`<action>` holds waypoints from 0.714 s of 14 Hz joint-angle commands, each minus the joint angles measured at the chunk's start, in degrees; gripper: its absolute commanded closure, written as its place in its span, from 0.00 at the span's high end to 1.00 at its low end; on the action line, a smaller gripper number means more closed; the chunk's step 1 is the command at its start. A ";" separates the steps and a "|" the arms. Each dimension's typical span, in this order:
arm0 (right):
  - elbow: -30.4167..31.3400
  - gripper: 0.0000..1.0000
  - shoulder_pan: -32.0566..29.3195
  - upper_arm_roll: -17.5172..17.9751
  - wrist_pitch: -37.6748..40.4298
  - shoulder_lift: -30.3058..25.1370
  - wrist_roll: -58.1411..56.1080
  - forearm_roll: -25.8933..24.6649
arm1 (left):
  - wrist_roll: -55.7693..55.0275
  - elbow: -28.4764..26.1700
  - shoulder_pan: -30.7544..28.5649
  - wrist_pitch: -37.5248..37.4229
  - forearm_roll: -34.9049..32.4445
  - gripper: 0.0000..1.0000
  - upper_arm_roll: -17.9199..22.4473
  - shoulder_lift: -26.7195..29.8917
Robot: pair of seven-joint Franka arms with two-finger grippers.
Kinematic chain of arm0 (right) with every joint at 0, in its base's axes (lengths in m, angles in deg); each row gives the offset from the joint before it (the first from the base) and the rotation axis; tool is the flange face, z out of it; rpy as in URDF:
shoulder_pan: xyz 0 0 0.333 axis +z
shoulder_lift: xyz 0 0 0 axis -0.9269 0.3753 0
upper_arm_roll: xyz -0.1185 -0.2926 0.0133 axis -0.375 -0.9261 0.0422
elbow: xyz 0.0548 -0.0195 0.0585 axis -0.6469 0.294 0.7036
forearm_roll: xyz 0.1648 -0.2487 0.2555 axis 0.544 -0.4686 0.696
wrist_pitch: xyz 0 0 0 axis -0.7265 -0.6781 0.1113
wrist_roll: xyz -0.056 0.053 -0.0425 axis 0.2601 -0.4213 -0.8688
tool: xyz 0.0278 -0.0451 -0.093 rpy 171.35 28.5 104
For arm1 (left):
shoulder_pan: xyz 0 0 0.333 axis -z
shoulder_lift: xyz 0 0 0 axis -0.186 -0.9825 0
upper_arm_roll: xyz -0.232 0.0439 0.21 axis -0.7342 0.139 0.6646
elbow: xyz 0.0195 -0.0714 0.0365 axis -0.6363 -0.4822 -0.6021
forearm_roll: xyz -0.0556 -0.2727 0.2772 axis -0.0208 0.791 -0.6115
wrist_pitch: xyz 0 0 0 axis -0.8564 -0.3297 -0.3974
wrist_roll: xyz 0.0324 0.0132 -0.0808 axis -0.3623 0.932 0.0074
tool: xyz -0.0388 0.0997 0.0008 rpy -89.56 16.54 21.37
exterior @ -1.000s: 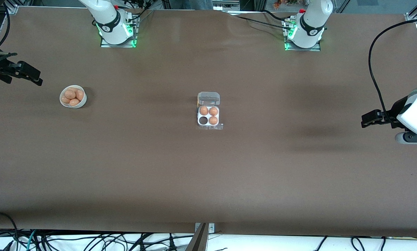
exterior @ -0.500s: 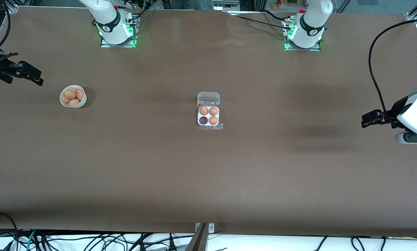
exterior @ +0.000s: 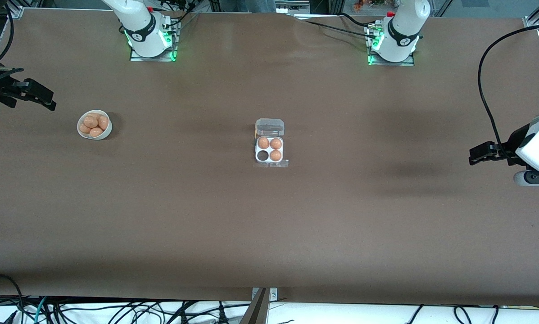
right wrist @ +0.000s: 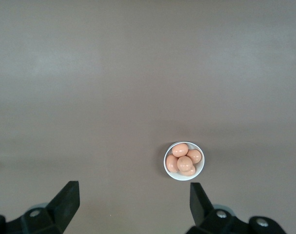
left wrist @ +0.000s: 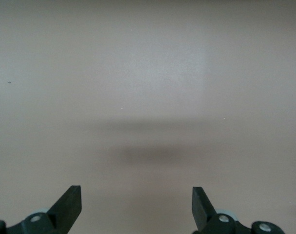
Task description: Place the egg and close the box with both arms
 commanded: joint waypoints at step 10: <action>-0.36 1.00 -0.85 -0.51 1.30 6.32 -1.04 -0.97 | -0.41 0.60 0.00 -0.65 -0.86 1.00 -0.23 0.18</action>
